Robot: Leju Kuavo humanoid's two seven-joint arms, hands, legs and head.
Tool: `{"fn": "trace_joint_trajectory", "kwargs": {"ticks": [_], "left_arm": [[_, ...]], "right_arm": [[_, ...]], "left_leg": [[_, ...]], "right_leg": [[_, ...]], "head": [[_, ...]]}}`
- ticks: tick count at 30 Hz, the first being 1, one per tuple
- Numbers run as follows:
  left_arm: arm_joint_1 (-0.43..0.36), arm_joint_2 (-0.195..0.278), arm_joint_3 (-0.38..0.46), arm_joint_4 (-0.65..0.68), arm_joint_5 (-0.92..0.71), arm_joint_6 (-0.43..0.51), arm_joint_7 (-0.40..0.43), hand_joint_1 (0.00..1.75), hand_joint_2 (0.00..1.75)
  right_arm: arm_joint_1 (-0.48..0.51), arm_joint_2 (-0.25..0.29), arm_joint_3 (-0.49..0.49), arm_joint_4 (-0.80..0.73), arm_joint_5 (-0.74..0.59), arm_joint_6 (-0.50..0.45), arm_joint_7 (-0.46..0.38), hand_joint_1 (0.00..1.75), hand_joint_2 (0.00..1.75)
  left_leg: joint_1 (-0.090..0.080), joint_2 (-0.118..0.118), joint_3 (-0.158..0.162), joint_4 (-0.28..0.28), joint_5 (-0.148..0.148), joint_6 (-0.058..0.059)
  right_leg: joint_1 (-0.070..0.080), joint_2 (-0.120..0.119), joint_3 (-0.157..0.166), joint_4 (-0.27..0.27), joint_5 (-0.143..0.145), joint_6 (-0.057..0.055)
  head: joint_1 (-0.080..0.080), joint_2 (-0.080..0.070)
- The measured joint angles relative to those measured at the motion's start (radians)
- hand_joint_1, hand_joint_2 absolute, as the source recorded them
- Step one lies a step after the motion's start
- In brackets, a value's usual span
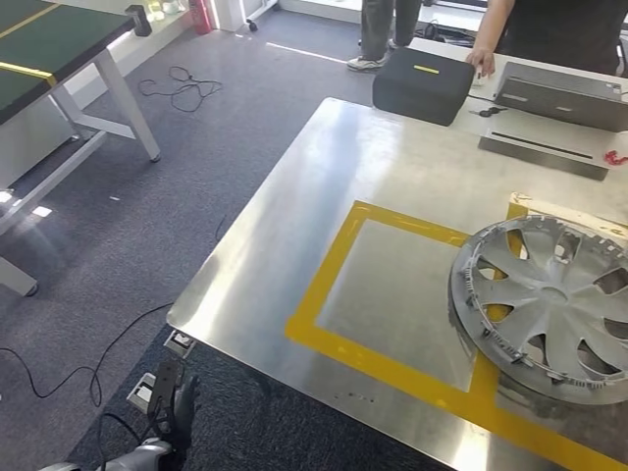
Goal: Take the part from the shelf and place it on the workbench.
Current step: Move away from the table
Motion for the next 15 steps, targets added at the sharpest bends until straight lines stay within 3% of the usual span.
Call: {"fn": "trace_joint_trajectory", "kwargs": {"ticks": [2,3,5,7,8,9,10,13,15], "left_arm": [[0.0,0.001,0.0,0.0,0.0,0.0,0.0,0.0,0.0],[0.0,0.001,0.0,0.0,0.0,0.0,0.0,0.0,0.0],[0.0,0.002,0.0,0.0,0.0,0.0,0.0,0.0,0.0],[0.0,0.002,0.0,0.0,0.0,0.0,0.0,0.0,0.0],[0.001,0.002,0.0,0.0,0.0,0.0,0.0,0.0,0.0],[0.002,0.001,0.0,0.0,0.0,0.0,0.0,0.0,0.0],[0.002,0.001,0.0,0.0,0.0,0.0,0.0,0.0,0.0],[-0.003,0.001,0.0,0.0,-0.002,0.0,0.002,0.0,0.0],[-0.005,0.001,0.0,0.0,-0.002,0.0,0.003,0.0,0.0]], "right_arm": [[-0.001,0.0,0.0,0.001,0.0,0.0,0.0,0.0,0.0],[-0.001,0.0,0.0,0.001,0.0,0.0,0.0,0.0,0.0],[-0.003,0.0,0.0,0.001,0.0,0.0,-0.001,0.0,0.0],[-0.004,0.0,0.001,0.002,0.0,0.001,-0.001,0.0,0.0],[-0.003,0.0,0.001,0.003,0.0,0.001,-0.001,0.0,0.0],[-0.003,0.0,0.001,0.005,0.0,0.002,-0.001,0.0,0.0],[-0.004,0.0,0.002,0.006,0.0,0.002,-0.001,0.0,0.0],[-0.004,0.0,0.0,0.006,0.0,0.002,-0.001,0.0,0.0],[-0.005,0.0,0.0,0.006,0.0,0.002,-0.001,0.0,0.0]], "left_leg": [[0.001,0.0,-0.009,0.006,0.002,-0.011],[0.003,0.0,-0.016,0.022,-0.012,-0.017],[0.007,-0.001,-0.056,0.116,-0.08,-0.028],[0.009,-0.001,-0.11,0.253,-0.156,-0.035],[0.01,-0.001,-0.122,0.294,-0.172,-0.037],[0.01,-0.001,-0.115,0.298,-0.171,-0.037],[0.011,-0.001,-0.085,0.26,-0.152,-0.035],[0.008,-0.002,0.05,0.045,-0.083,-0.021],[0.004,-0.004,0.078,-0.012,-0.071,-0.009]], "right_leg": [[-0.002,0.0,-0.006,-0.001,0.009,-0.014],[-0.004,-0.001,-0.01,-0.003,0.015,-0.022],[-0.005,-0.005,-0.02,-0.006,0.026,-0.034],[-0.002,-0.007,-0.036,-0.006,0.037,-0.04],[-0.001,-0.008,-0.044,-0.005,0.043,-0.04],[-0.001,-0.008,-0.052,-0.005,0.048,-0.04],[0.0,-0.008,-0.058,-0.005,0.053,-0.038],[0.003,-0.007,-0.068,-0.003,0.066,-0.029],[0.005,-0.007,-0.073,-0.003,0.074,-0.018]], "head": [[-0.002,0.0],[-0.004,0.0],[-0.008,0.0],[-0.012,0.0],[-0.013,0.0],[-0.014,0.0],[-0.015,0.0],[-0.019,0.0],[-0.018,0.0]]}}
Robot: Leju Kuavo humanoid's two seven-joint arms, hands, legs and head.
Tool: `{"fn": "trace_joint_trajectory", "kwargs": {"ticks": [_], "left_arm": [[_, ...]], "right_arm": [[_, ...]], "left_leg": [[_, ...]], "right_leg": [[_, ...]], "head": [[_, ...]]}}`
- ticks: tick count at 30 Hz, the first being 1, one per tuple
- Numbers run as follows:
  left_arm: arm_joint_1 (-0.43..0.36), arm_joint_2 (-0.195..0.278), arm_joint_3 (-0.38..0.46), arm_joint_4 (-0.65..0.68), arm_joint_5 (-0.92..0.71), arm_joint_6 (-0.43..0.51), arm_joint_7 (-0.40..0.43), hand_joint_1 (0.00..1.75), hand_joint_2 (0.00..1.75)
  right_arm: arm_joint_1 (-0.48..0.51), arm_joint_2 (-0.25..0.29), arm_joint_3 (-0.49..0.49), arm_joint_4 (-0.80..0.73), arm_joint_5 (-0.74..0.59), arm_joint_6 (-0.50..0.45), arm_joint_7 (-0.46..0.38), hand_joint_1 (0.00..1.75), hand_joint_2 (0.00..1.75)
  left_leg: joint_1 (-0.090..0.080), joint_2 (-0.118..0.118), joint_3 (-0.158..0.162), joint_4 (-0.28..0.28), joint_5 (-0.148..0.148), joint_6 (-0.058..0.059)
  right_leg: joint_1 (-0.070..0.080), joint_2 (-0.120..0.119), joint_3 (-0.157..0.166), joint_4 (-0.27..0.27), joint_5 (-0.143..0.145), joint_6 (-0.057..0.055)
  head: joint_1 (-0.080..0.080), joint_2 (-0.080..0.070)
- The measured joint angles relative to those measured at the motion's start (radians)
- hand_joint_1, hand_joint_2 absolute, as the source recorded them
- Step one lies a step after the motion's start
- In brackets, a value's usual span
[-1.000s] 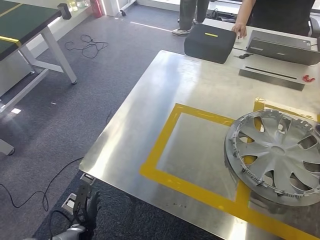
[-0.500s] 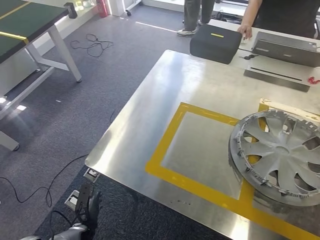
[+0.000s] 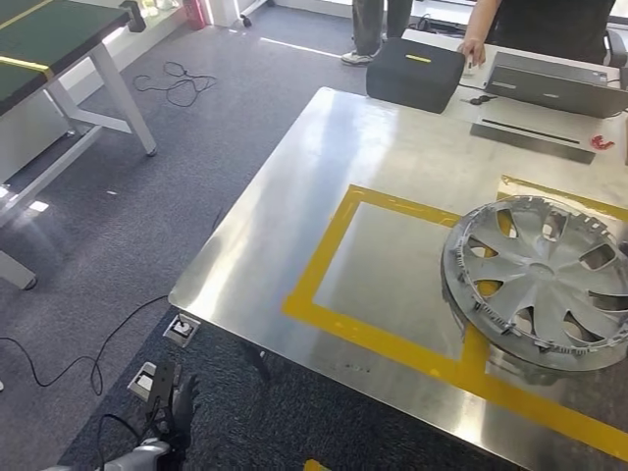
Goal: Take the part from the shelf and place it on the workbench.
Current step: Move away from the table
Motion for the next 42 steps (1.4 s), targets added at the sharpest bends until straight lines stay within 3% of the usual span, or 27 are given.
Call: {"fn": "trace_joint_trajectory", "kwargs": {"ticks": [3,5,7,8,9,10,13,15,18,20,22,23,24,25,26,28,30,31,33,34,36,38,39,40,42], "left_arm": [[0.001,-0.001,0.0,0.0,-0.001,0.0,0.001,0.0,0.0],[0.001,-0.001,0.0,0.0,-0.003,0.0,0.001,0.0,0.0],[0.001,-0.001,0.0,0.0,-0.004,0.0,0.002,0.0,0.0],[0.001,-0.001,0.0,0.0,-0.005,0.0,0.002,0.0,0.0],[0.002,-0.001,0.0,0.0,-0.005,0.0,0.003,0.0,0.0],[0.003,-0.002,0.0,0.0,-0.006,0.0,0.003,0.0,0.0],[0.004,-0.003,0.0,0.0,-0.007,0.0,0.003,0.0,0.0],[0.004,-0.005,0.0,0.0,-0.009,0.0,0.004,0.0,0.0],[0.005,-0.003,0.0,0.0,-0.009,0.0,0.004,0.0,0.0],[0.005,-0.002,0.0,0.0,-0.01,0.0,0.004,0.0,0.0],[0.005,-0.002,0.0,0.0,-0.01,0.0,0.004,0.0,0.0],[0.006,-0.002,0.0,0.0,-0.01,0.0,0.004,0.0,0.0],[0.006,-0.003,0.0,0.0,-0.01,0.0,0.005,0.0,0.0],[0.006,-0.003,0.0,0.0,-0.01,0.001,0.005,0.0,0.0],[0.006,-0.003,0.0,0.0,-0.01,0.001,0.006,0.0,0.0],[0.005,-0.004,0.0,0.0,-0.01,0.001,0.006,0.0,0.0],[0.005,-0.004,0.0,0.0,-0.01,0.002,0.006,0.0,0.0],[0.005,-0.004,0.0,0.0,-0.01,0.002,0.005,0.0,0.0],[0.007,-0.005,0.0,0.0,-0.009,0.002,0.004,0.0,0.0],[0.008,-0.005,0.0,0.0,-0.009,0.002,0.004,0.0,0.0],[0.008,-0.005,0.0,0.0,-0.009,0.002,0.003,0.0,0.0],[0.009,-0.005,0.0,0.0,-0.009,0.002,0.003,0.0,0.0],[0.01,-0.005,0.0,0.0,-0.009,0.002,0.003,0.0,0.0],[0.011,-0.005,0.0,0.0,-0.008,0.002,0.003,0.0,0.0],[0.013,-0.005,0.0,0.0,-0.007,0.002,0.003,0.0,0.0]], "right_arm": [[0.0,0.0,-0.001,0.0,-0.001,0.0,0.0,0.0,0.0],[0.0,0.0,-0.002,0.0,-0.002,0.0,0.0,0.0,0.0],[0.001,0.0,-0.003,0.0,-0.002,0.0,0.0,0.0,0.0],[0.001,0.0,-0.004,0.001,-0.002,0.0,0.0,0.0,0.0],[0.002,0.0,-0.004,0.001,-0.002,0.0,0.001,0.0,0.0],[0.003,0.0,-0.004,0.001,-0.002,-0.001,0.001,0.0,0.0],[0.004,0.0,-0.006,0.001,-0.003,-0.001,0.001,0.0,0.0],[0.004,0.0,-0.008,0.001,-0.003,-0.001,0.001,0.0,0.0],[0.005,0.0,-0.009,0.001,-0.004,-0.002,0.001,0.0,0.0],[0.005,0.0,-0.009,0.001,-0.004,-0.002,0.002,0.0,0.0],[0.006,0.0,-0.009,0.001,-0.005,-0.001,0.001,0.0,0.0],[0.008,0.0,-0.009,0.001,-0.008,0.001,0.001,0.0,0.0],[0.01,0.0,-0.009,0.001,-0.013,0.004,0.0,0.0,0.0],[0.013,0.0,-0.009,0.001,-0.02,0.008,-0.001,0.0,0.0],[0.014,0.0,-0.009,0.001,-0.028,0.012,-0.001,0.0,0.0],[0.015,0.0,-0.009,0.001,-0.04,0.016,0.0,0.0,0.0],[0.014,0.0,-0.009,0.001,-0.046,0.015,0.002,0.0,0.0],[0.013,0.0,-0.009,0.0,-0.047,0.014,0.002,0.0,0.0],[0.013,0.0,-0.009,0.0,-0.049,0.013,0.003,0.0,0.0],[0.014,0.0,-0.009,0.0,-0.051,0.012,0.003,0.0,0.0],[0.014,-0.002,-0.01,0.0,-0.055,0.008,0.003,0.0,0.0],[0.015,-0.005,-0.009,0.0,-0.059,0.002,0.003,0.0,0.0],[0.015,-0.006,-0.009,0.0,-0.06,0.0,0.004,0.0,0.0],[0.015,-0.006,-0.008,0.0,-0.061,-0.002,0.004,0.0,0.0],[0.013,-0.007,-0.006,0.0,-0.062,-0.008,0.005,0.0,0.0]], "left_leg": [[0.0,0.003,-0.009,-0.007,0.019,0.022],[0.002,0.007,-0.02,-0.012,0.033,0.036],[-0.001,0.008,-0.036,-0.011,0.045,0.042],[-0.002,0.009,-0.046,-0.011,0.052,0.042],[-0.003,0.009,-0.055,-0.01,0.058,0.041],[-0.004,0.008,-0.063,-0.009,0.064,0.04],[-0.006,0.008,-0.079,-0.005,0.079,0.03],[-0.007,0.008,-0.085,-0.004,0.091,0.019],[-0.007,0.008,-0.094,-0.001,0.1,0.002],[-0.005,0.006,-0.123,0.062,0.039,-0.01],[0.001,0.006,-0.174,0.2,-0.059,-0.02],[0.004,0.006,-0.192,0.264,-0.087,-0.024],[0.006,0.006,-0.197,0.302,-0.091,-0.026],[0.008,0.006,-0.183,0.304,-0.075,-0.027],[0.01,0.006,-0.149,0.265,-0.047,-0.027],[0.01,0.005,-0.042,0.112,-0.006,-0.021],[0.006,0.005,0.029,-0.003,-0.002,-0.012],[0.003,0.004,0.038,-0.023,-0.004,-0.007],[0.003,0.006,0.028,-0.029,0.008,0.011],[0.004,0.008,0.021,-0.031,0.016,0.021],[0.005,0.012,0.003,-0.034,0.034,0.038],[0.003,0.012,-0.02,-0.033,0.051,0.043],[0.002,0.012,-0.031,-0.032,0.059,0.043],[0.001,0.012,-0.043,-0.031,0.067,0.041],[0.0,0.011,-0.063,-0.026,0.081,0.036]], "right_leg": [[-0.004,0.0,-0.008,0.008,-0.004,0.018],[-0.006,0.001,-0.036,0.08,-0.071,0.026],[-0.007,0.001,-0.078,0.217,-0.163,0.032],[-0.007,0.001,-0.088,0.272,-0.189,0.034],[-0.007,0.001,-0.082,0.294,-0.194,0.035],[-0.007,0.001,-0.055,0.273,-0.178,0.034],[-0.004,0.001,0.092,0.055,-0.108,0.022],[0.002,0.001,0.14,-0.028,-0.1,0.014],[0.002,-0.001,0.13,-0.039,-0.083,-0.003],[-0.003,-0.005,0.112,-0.044,-0.064,-0.017],[-0.002,-0.006,0.087,-0.043,-0.044,-0.025],[-0.002,-0.006,0.073,-0.043,-0.034,-0.026],[-0.001,-0.006,0.059,-0.041,-0.025,-0.025],[-0.001,-0.006,0.047,-0.04,-0.016,-0.024],[-0.001,-0.006,0.036,-0.037,-0.009,-0.022],[0.0,-0.005,0.02,-0.03,0.002,-0.015],[0.002,-0.005,0.011,-0.025,0.012,-0.005],[0.002,-0.005,0.008,-0.024,0.018,0.001],[-0.001,-0.004,0.001,-0.021,0.02,0.014],[-0.002,-0.004,-0.009,-0.004,0.001,0.019],[-0.005,-0.002,-0.044,0.092,-0.087,0.027],[-0.005,-0.002,-0.082,0.232,-0.171,0.033],[-0.005,-0.002,-0.086,0.275,-0.183,0.035],[-0.005,-0.002,-0.073,0.284,-0.173,0.036],[-0.005,-0.002,0.007,0.188,-0.115,0.033]], "head": [[0.004,0.0],[0.011,0.0],[0.017,0.0],[0.018,0.0],[0.019,0.0],[0.019,0.0],[0.018,0.0],[0.018,0.0],[0.018,0.0],[0.015,0.0],[0.01,0.0],[0.008,0.0],[0.007,0.0],[0.006,0.0],[0.005,0.0],[0.001,0.0],[0.0,0.0],[0.001,0.0],[0.004,0.0],[0.007,0.0],[0.014,0.0],[0.019,0.0],[0.019,0.0],[0.019,0.0],[0.02,0.0]]}}
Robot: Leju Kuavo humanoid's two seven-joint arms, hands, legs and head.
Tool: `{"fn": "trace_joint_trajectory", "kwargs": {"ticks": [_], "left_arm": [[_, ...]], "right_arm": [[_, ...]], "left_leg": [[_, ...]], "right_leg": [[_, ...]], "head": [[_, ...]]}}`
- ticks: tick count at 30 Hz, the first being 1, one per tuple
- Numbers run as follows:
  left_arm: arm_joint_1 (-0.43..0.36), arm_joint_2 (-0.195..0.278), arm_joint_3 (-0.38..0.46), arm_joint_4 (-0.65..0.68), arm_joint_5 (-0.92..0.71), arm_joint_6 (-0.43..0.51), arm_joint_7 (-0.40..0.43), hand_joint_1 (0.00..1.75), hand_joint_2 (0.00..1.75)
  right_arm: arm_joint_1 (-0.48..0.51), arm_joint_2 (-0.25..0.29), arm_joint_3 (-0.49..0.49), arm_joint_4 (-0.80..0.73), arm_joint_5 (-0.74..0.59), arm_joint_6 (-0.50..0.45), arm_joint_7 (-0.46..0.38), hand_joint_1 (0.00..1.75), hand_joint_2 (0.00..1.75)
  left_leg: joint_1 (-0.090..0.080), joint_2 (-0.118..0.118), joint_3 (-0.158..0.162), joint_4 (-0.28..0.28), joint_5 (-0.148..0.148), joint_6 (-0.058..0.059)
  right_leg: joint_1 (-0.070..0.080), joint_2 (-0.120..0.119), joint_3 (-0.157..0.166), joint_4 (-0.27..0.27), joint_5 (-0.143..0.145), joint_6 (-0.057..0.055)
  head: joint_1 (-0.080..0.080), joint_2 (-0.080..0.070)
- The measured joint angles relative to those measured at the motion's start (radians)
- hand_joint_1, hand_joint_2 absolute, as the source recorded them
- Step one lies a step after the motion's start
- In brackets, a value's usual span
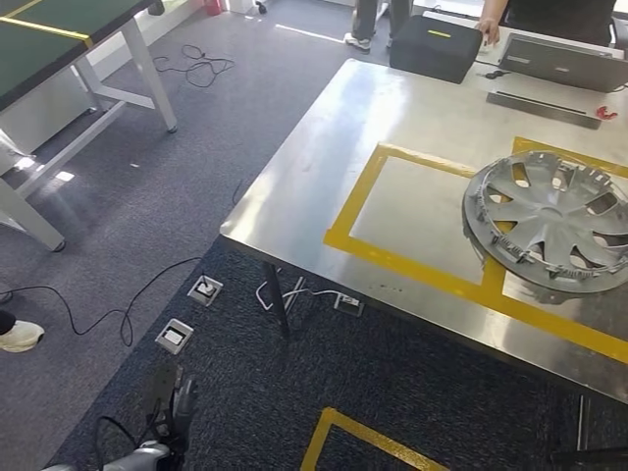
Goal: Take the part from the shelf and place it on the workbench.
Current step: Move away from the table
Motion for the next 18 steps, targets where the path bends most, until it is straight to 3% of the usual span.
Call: {"fn": "trace_joint_trajectory", "kwargs": {"ticks": [2,3,4,6,7,9,11,12,13,14,16,18], "left_arm": [[0.001,0.0,0.0,0.0,0.002,0.0,-0.001,0.0,0.0],[0.001,0.0,0.0,0.0,0.002,0.0,-0.002,0.0,0.0],[0.001,0.001,0.0,0.0,0.003,0.0,-0.003,0.0,0.0],[0.003,0.002,0.0,0.0,0.004,0.0,-0.003,0.0,0.0],[0.004,0.003,0.0,0.0,0.004,0.0,-0.003,0.0,0.0],[0.005,0.005,0.0,0.0,0.005,0.0,-0.003,0.0,0.0],[0.006,0.005,0.0,0.0,0.006,0.0,-0.003,0.0,0.0],[0.007,0.005,0.0,0.0,0.008,0.0,-0.003,0.0,0.0],[0.008,0.006,0.0,0.0,0.009,0.0,-0.003,0.0,0.0],[0.009,0.006,0.0,0.0,0.01,0.0,-0.003,0.0,0.0],[0.008,0.007,0.0,0.0,0.012,0.0,-0.004,0.0,0.0],[0.007,0.01,0.0,0.0,0.015,0.0,-0.006,0.0,0.0]], "right_arm": [[-0.004,0.0,0.002,0.0,0.0,-0.006,-0.001,0.0,0.0],[-0.006,0.0,0.003,0.0,0.002,-0.009,-0.003,0.0,0.0],[-0.007,0.0,0.004,0.0,0.004,-0.012,-0.005,0.0,0.0],[-0.007,0.0,0.006,0.0,0.009,-0.015,-0.009,0.0,0.0],[-0.008,0.0,0.007,0.0,0.01,-0.015,-0.01,0.0,0.0],[-0.009,0.001,0.009,0.001,0.012,-0.015,-0.013,0.0,0.0],[-0.01,0.002,0.009,0.005,0.014,-0.011,-0.018,0.0,0.0],[-0.01,0.003,0.009,0.007,0.016,-0.008,-0.021,0.0,0.0],[-0.01,0.005,0.009,0.01,0.017,-0.005,-0.024,0.0,0.0],[-0.012,0.007,0.01,0.013,0.018,-0.003,-0.025,0.0,0.0],[-0.017,0.01,0.01,0.018,0.019,-0.002,-0.027,0.0,0.0],[-0.026,0.011,0.009,0.02,0.019,0.001,-0.028,0.0,0.0]], "left_leg": [[-0.003,-0.001,-0.015,0.008,0.01,-0.009],[-0.004,-0.001,-0.019,0.01,0.016,-0.014],[-0.005,-0.001,-0.022,0.012,0.023,-0.02],[-0.004,-0.001,-0.027,0.015,0.031,-0.032],[-0.004,-0.003,-0.034,0.028,0.018,-0.037],[0.001,-0.005,-0.07,0.115,-0.064,-0.048],[0.005,-0.006,-0.115,0.255,-0.157,-0.056],[0.007,-0.006,-0.124,0.305,-0.172,-0.059],[0.008,-0.006,-0.119,0.326,-0.163,-0.06],[0.009,-0.006,-0.096,0.311,-0.136,-0.059],[0.009,-0.006,-0.002,0.185,-0.085,-0.054],[0.006,-0.007,0.086,0.045,-0.079,-0.044]], "right_leg": [[0.003,0.001,0.101,-0.153,0.027,-0.008],[0.005,0.001,0.129,-0.203,0.027,-0.014],[0.008,0.001,0.141,-0.228,0.023,-0.019],[0.007,-0.001,0.131,-0.235,0.032,-0.034],[0.005,-0.003,0.124,-0.236,0.04,-0.041],[0.002,-0.007,0.102,-0.239,0.059,-0.057],[0.004,-0.008,0.076,-0.238,0.078,-0.064],[0.005,-0.008,0.063,-0.237,0.088,-0.063],[0.005,-0.007,0.05,-0.235,0.096,-0.062],[0.006,-0.007,0.038,-0.232,0.104,-0.061],[0.006,-0.006,0.018,-0.223,0.115,-0.055],[0.008,-0.007,0.005,-0.215,0.125,-0.047]], "head": [[0.0,0.0],[0.0,0.0],[-0.001,0.0],[-0.001,0.0],[0.0,0.0],[-0.004,0.0],[-0.011,0.0],[-0.012,0.0],[-0.013,0.0],[-0.014,0.0],[-0.016,0.0],[-0.018,0.0]]}}
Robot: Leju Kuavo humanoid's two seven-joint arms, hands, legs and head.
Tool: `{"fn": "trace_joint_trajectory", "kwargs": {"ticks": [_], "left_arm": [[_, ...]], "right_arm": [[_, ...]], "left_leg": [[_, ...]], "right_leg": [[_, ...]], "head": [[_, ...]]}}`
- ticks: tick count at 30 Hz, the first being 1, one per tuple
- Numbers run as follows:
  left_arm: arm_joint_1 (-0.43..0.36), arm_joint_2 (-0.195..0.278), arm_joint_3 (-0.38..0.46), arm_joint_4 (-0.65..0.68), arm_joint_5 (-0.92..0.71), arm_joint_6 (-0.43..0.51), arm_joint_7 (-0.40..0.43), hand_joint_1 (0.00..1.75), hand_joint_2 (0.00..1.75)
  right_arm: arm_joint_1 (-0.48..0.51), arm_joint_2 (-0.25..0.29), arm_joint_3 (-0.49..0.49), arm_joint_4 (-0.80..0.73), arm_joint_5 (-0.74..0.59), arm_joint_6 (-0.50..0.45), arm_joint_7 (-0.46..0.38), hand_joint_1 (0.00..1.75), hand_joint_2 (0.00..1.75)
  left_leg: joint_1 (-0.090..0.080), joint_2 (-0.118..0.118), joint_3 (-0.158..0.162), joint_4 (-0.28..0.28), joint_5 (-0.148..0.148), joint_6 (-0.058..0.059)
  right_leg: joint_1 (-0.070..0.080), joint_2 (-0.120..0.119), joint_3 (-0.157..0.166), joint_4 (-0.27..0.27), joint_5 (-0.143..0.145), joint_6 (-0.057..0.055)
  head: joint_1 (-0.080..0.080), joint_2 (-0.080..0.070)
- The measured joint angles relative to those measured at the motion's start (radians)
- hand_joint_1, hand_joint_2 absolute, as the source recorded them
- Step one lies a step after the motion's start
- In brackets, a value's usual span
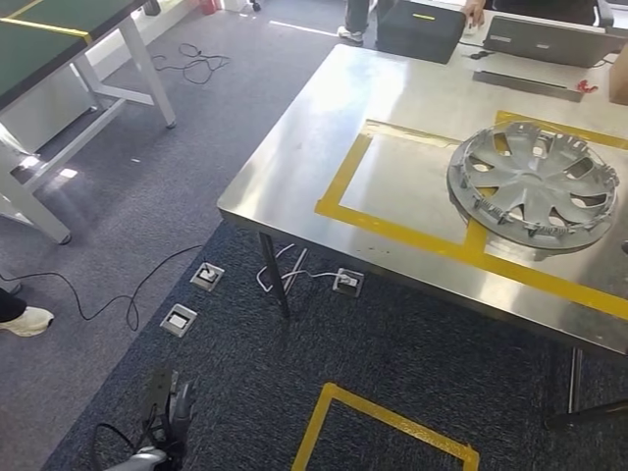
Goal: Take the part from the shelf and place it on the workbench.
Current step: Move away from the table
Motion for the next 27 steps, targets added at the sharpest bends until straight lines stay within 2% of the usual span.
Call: {"fn": "trace_joint_trajectory", "kwargs": {"ticks": [1,3,4,5,6,8,9,10,11,12,14,15,16,18,19,20,22,23,24,25,26,27], "left_arm": [[0.0,0.001,0.0,0.0,0.002,0.0,-0.001,0.0,0.0],[0.003,0.002,0.0,0.0,0.006,0.0,-0.002,0.0,0.0],[0.005,0.002,0.0,0.0,0.007,0.001,-0.002,0.0,0.0],[0.007,0.002,0.0,0.0,0.009,0.001,-0.002,0.0,0.0],[0.008,0.002,0.0,0.0,0.01,0.001,-0.002,0.0,0.0],[0.011,0.002,0.001,0.0,0.011,0.001,-0.004,0.0,0.0],[0.013,0.002,0.001,0.0,0.011,0.001,-0.005,0.0,0.0],[0.015,0.002,0.001,0.0,0.011,0.001,-0.006,0.0,0.0],[0.016,0.002,0.001,0.0,0.011,0.001,-0.006,0.0,0.0],[0.018,0.001,0.001,0.0,0.011,0.001,-0.007,0.0,0.0],[0.019,0.001,0.001,0.0,0.011,0.001,-0.008,0.0,0.0],[0.019,0.001,0.001,0.0,0.011,0.001,-0.008,0.0,0.0],[0.018,0.001,0.001,0.0,0.011,0.001,-0.008,0.0,0.0],[0.019,0.002,0.001,0.0,0.011,0.001,-0.009,0.0,0.0],[0.019,0.002,0.001,0.0,0.011,0.001,-0.009,0.0,0.0],[0.02,0.003,0.001,0.0,0.011,0.002,-0.009,0.0,0.0],[0.02,0.003,0.001,0.0,0.011,0.002,-0.01,0.0,0.0],[0.02,0.003,0.001,0.0,0.011,0.002,-0.01,0.0,0.0],[0.02,0.003,0.001,0.0,0.011,0.002,-0.01,0.0,0.0],[0.021,0.002,0.001,0.0,0.011,0.002,-0.011,0.0,0.0],[0.021,0.002,0.001,0.0,0.011,0.002,-0.011,0.0,0.0],[0.021,0.001,0.001,0.0,0.011,0.002,-0.011,0.0,0.0]], "right_arm": [[-0.004,0.0,0.0,0.002,0.0,0.002,-0.001,0.0,0.0],[-0.01,0.001,0.0,0.006,-0.001,0.006,-0.002,0.0,0.0],[-0.011,0.001,0.0,0.008,-0.002,0.007,-0.003,0.0,0.0],[-0.011,0.001,0.0,0.01,-0.004,0.008,-0.004,0.0,0.0],[-0.011,0.001,-0.001,0.012,-0.005,0.008,-0.005,0.0,0.0],[-0.011,0.001,-0.001,0.016,-0.007,0.008,-0.007,0.0,0.0],[-0.011,0.001,-0.001,0.018,-0.007,0.008,-0.007,0.0,0.0],[-0.01,0.001,-0.001,0.021,-0.008,0.008,-0.007,0.0,0.0],[-0.01,0.001,-0.001,0.023,-0.008,0.008,-0.008,0.0,0.0],[-0.01,0.001,-0.001,0.025,-0.009,0.008,-0.008,0.0,0.0],[-0.011,0.001,-0.002,0.026,-0.009,0.008,-0.008,0.0,0.0],[-0.011,0.001,-0.002,0.026,-0.009,0.008,-0.008,0.0,0.0],[-0.01,0.001,-0.002,0.026,-0.009,0.007,-0.009,0.0,0.0],[-0.009,0.001,-0.003,0.027,-0.009,0.006,-0.009,0.0,0.0],[-0.008,0.001,-0.003,0.027,-0.009,0.006,-0.009,0.0,0.0],[-0.008,0.001,-0.003,0.027,-0.009,0.006,-0.009,0.0,0.0],[-0.008,0.002,-0.004,0.027,-0.009,0.004,-0.009,0.0,0.0],[-0.007,0.002,-0.004,0.027,-0.009,0.003,-0.009,0.0,0.0],[-0.007,0.002,-0.004,0.027,-0.009,0.001,-0.008,0.0,0.0],[-0.006,0.002,-0.005,0.027,-0.009,0.0,-0.008,0.0,0.0],[-0.006,0.002,-0.005,0.027,-0.009,-0.001,-0.007,0.0,0.0],[-0.005,0.002,-0.006,0.027,-0.009,-0.002,-0.006,0.0,0.0]], "left_leg": [[-0.003,0.0,0.02,-0.036,-0.006,0.005],[-0.005,0.001,0.017,-0.051,0.0,0.02],[-0.004,0.002,0.011,-0.053,0.007,0.029],[-0.003,0.004,0.005,-0.056,0.016,0.04],[-0.001,0.006,-0.003,-0.058,0.024,0.048],[-0.003,0.007,-0.021,-0.057,0.038,0.055],[-0.004,0.007,-0.031,-0.056,0.045,0.055],[-0.004,0.007,-0.041,-0.054,0.051,0.054],[-0.004,0.007,-0.05,-0.051,0.057,0.052],[-0.004,0.006,-0.058,-0.047,0.061,0.049],[-0.005,0.006,-0.07,-0.038,0.067,0.042],[-0.007,0.005,-0.076,-0.034,0.071,0.037],[-0.008,0.005,-0.081,-0.031,0.077,0.031],[-0.011,0.005,-0.092,-0.028,0.09,0.018],[-0.01,0.004,-0.1,-0.022,0.085,0.012],[-0.01,0.004,-0.111,-0.002,0.066,0.005],[-0.006,0.003,-0.155,0.102,-0.017,-0.005],[-0.005,0.003,-0.181,0.176,-0.063,-0.008],[-0.004,0.003,-0.202,0.243,-0.095,-0.01],[-0.003,0.003,-0.209,0.283,-0.103,-0.01],[-0.003,0.003,-0.198,0.286,-0.089,-0.008],[-0.003,0.003,-0.168,0.25,-0.06,-0.004]], "right_leg": [[0.0,-0.001,-0.004,0.002,0.005,0.005],[-0.003,-0.001,-0.01,0.004,0.013,0.017],[-0.004,0.0,-0.016,0.013,0.004,0.022],[-0.006,0.002,-0.029,0.038,-0.022,0.026],[-0.006,0.003,-0.047,0.084,-0.063,0.029],[-0.007,0.005,-0.088,0.223,-0.155,0.034],[-0.007,0.005,-0.1,0.283,-0.179,0.036],[-0.008,0.005,-0.097,0.312,-0.181,0.037],[-0.008,0.005,-0.077,0.302,-0.164,0.038],[-0.009,0.005,-0.038,0.252,-0.135,0.038],[-0.009,0.006,0.059,0.103,-0.093,0.035],[-0.008,0.007,0.092,0.047,-0.086,0.033],[-0.006,0.009,0.109,0.014,-0.086,0.031],[-0.006,0.01,0.106,0.003,-0.083,0.023],[-0.008,0.01,0.099,0.002,-0.078,0.015],[-0.01,0.009,0.091,0.0,-0.071,0.006],[-0.009,0.007,0.07,-0.001,-0.054,-0.01],[-0.007,0.007,0.058,-0.001,-0.046,-0.015],[-0.005,0.006,0.046,0.0,-0.037,-0.017],[-0.003,0.006,0.035,0.001,-0.029,-0.018],[-0.001,0.007,0.024,0.002,-0.021,-0.019],[0.002,0.007,0.014,0.003,-0.014,-0.018]], "head": [[0.0,0.0],[0.001,0.0],[0.002,0.0],[0.004,0.0],[0.008,0.0],[0.013,0.0],[0.013,0.0],[0.014,0.0],[0.014,0.0],[0.014,0.0],[0.015,0.0],[0.015,0.0],[0.015,0.0],[0.014,0.0],[0.014,0.0],[0.012,0.0],[0.006,0.0],[0.002,0.0],[0.001,0.0],[0.0,0.0],[-0.001,0.0],[-0.002,0.0]]}}
